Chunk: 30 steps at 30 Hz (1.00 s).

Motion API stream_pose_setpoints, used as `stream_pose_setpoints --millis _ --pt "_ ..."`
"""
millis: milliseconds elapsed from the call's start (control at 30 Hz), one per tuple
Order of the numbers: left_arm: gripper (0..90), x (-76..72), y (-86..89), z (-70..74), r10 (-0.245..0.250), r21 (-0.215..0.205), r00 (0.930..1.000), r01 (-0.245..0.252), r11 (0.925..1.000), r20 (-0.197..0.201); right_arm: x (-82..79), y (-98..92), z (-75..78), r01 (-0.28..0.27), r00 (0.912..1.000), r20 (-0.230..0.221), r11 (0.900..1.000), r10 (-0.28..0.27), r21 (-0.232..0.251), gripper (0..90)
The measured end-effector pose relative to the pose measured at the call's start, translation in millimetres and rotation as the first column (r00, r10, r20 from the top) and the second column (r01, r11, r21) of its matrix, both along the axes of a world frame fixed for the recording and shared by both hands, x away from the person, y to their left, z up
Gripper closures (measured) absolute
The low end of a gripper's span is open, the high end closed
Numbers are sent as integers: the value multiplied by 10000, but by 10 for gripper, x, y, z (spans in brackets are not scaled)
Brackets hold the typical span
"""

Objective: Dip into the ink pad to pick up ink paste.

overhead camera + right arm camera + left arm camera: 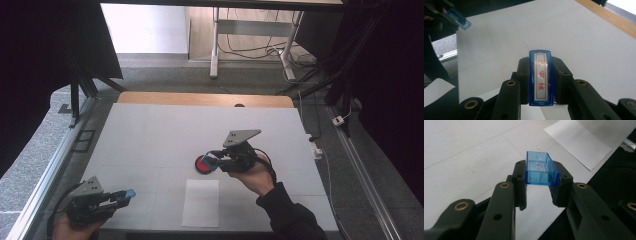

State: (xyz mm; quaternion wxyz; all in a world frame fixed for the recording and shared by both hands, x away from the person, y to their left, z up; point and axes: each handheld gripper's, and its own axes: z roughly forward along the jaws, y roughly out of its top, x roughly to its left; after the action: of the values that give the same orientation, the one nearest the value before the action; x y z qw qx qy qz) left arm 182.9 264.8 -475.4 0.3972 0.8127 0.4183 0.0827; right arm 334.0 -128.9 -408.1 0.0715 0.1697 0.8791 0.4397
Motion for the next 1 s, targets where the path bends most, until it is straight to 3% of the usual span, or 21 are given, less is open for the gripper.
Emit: stream_pose_setpoints --millis 200,633,1000 --pt "684 1 3 0 -36 -14 10000 36 10000 -14 137 55 -83 270 9995 -146 9993 -274 -239 717" --pt "684 2 8 -2 -68 -67 10000 68 10000 -29 367 223 -326 506 9983 -218 9891 -541 -1380 717" --pt "684 4 5 -3 -87 -50 9999 87 9999 -53 511 278 -513 686 9956 -518 9823 -787 -1743 717"
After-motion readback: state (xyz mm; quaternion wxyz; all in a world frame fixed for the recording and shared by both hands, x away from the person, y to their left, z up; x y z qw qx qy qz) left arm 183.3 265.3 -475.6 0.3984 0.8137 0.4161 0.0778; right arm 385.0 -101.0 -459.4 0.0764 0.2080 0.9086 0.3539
